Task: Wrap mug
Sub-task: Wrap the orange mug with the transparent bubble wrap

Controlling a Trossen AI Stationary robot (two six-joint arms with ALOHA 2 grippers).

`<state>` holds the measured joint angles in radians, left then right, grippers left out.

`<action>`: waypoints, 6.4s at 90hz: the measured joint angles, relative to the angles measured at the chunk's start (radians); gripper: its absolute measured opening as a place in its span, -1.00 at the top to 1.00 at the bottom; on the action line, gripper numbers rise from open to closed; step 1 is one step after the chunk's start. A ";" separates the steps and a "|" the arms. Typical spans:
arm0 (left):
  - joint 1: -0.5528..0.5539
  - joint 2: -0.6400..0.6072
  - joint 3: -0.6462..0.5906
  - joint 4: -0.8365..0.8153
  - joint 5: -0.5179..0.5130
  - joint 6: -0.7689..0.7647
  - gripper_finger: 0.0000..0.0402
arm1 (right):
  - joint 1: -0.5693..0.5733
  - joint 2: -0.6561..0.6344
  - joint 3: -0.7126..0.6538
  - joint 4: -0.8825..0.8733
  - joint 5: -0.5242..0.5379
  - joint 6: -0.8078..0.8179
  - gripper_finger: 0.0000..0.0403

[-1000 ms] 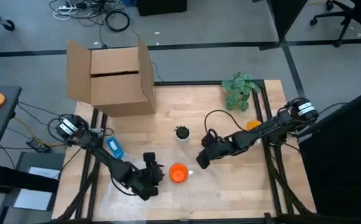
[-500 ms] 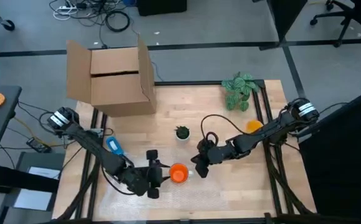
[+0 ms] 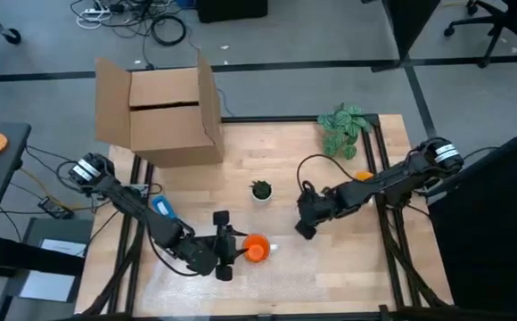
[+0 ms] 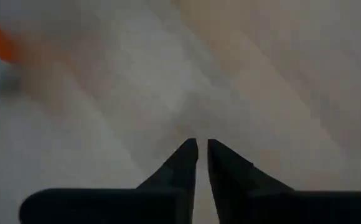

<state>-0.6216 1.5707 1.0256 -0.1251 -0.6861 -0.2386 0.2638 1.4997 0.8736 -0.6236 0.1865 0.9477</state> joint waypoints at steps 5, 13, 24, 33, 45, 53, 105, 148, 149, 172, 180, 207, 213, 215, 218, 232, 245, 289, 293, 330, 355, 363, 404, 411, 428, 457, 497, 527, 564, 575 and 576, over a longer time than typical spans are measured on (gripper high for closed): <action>0.000 0.000 0.000 -0.001 0.001 0.000 0.16 | -0.024 0.003 -0.010 -0.007 -0.023 -0.005 0.73; 0.000 0.000 0.000 -0.001 0.004 -0.001 0.16 | -0.054 0.003 -0.013 0.001 -0.033 -0.015 0.55; 0.000 0.000 0.000 -0.006 0.010 -0.001 0.16 | -0.085 0.003 -0.030 0.003 -0.031 -0.014 0.31; 0.000 0.000 0.000 -0.012 0.010 -0.004 0.16 | -0.097 0.003 -0.064 0.038 -0.033 0.001 0.17; 0.000 0.000 0.000 -0.011 0.010 -0.005 0.16 | -0.094 0.004 -0.110 0.108 -0.033 0.012 0.11; 0.000 0.000 0.000 -0.010 0.010 -0.005 0.16 | -0.089 0.004 -0.150 0.167 -0.033 0.032 0.12; 0.000 0.001 0.000 -0.010 0.010 0.008 0.16 | 0.005 0.124 -0.070 0.311 0.021 0.021 0.96; 0.082 -0.006 0.000 0.022 0.063 0.051 0.13 | 0.043 0.120 0.195 0.322 0.087 -0.199 1.00; 0.086 -0.006 0.000 0.023 0.070 0.050 0.13 | 0.044 0.120 0.200 0.326 0.087 -0.203 1.00; 0.181 0.005 0.000 0.077 0.168 0.125 0.05 | 0.073 0.118 0.225 0.477 0.079 -0.262 1.00; 0.201 0.010 0.000 0.099 0.222 0.153 0.02 | 0.082 0.118 0.225 0.490 0.080 -0.267 1.00; 0.230 0.058 0.000 0.183 0.359 0.210 -0.02 | 0.118 0.118 0.225 0.566 0.081 -0.377 1.00; 0.234 0.062 0.000 0.187 0.358 0.214 -0.02 | 0.124 0.118 0.225 0.568 0.079 -0.403 1.00; 0.235 0.062 0.000 0.189 0.358 0.218 -0.02 | 0.126 0.118 0.225 0.568 0.078 -0.410 1.00; 0.235 0.062 0.000 0.188 0.358 0.228 -0.02 | 0.128 0.118 0.225 0.568 0.075 -0.422 1.00; 0.235 0.063 0.000 0.195 0.450 0.243 0.00 | 0.135 0.118 0.225 0.582 0.071 -0.458 0.96; 0.232 0.063 0.000 0.214 0.523 0.236 0.10 | 0.135 0.118 0.225 0.601 0.038 -0.469 0.88; 0.225 0.063 0.000 0.209 0.527 0.236 0.64 | 0.159 0.117 0.225 0.708 -0.078 -0.481 0.61; 0.221 0.063 0.000 0.209 0.537 0.238 0.74 | 0.166 0.117 0.225 0.711 -0.087 -0.481 0.61; 0.168 0.063 0.000 0.219 0.539 0.261 1.00 | 0.263 0.100 0.225 0.731 -0.139 -0.408 0.62; 0.150 0.088 0.000 0.212 0.539 0.259 1.00 | 0.374 0.059 0.225 0.519 -0.163 -0.160 0.63; 0.150 0.126 0.000 0.209 0.540 0.259 1.00 | 0.408 0.059 0.225 0.427 -0.162 -0.032 0.63; 0.162 0.181 0.002 0.211 0.495 0.259 1.00 | 0.569 0.130 0.224 0.133 -0.138 0.434 0.63; 0.172 0.181 0.002 0.212 0.492 0.259 1.00 | 0.573 0.169 0.224 0.135 -0.138 0.442 0.63; 0.203 0.182 0.002 0.210 0.486 0.260 1.00 | 0.572 0.205 0.224 0.067 -0.162 0.476 0.63; 0.216 0.182 0.002 0.206 0.488 0.263 1.00 | 0.550 0.145 0.247 -0.467 -0.084 0.551 0.62; 0.216 0.182 0.001 0.202 0.488 0.264 1.00 | 0.324 0.114 0.185 -0.333 -0.151 0.164 0.42; 0.216 0.183 0.001 0.201 0.488 0.262 1.00 | 0.228 0.109 0.120 -0.261 -0.322 -0.065 0.22; 0.218 0.183 0.005 0.198 0.487 0.277 1.00 | 0.186 0.104 -0.054 0.094 -0.377 -0.093 0.36; 0.227 0.186 0.023 0.188 0.486 0.284 1.00 | 0.194 0.088 -0.044 0.158 -0.328 -0.104 0.76; 0.228 0.187 0.025 0.187 0.486 0.284 1.00 | 0.194 0.084 -0.043 0.166 -0.324 -0.108 0.80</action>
<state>-0.3935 1.7574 1.0507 0.0617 -0.1998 0.0456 0.4576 1.5839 0.8303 -0.4580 -0.1377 0.8397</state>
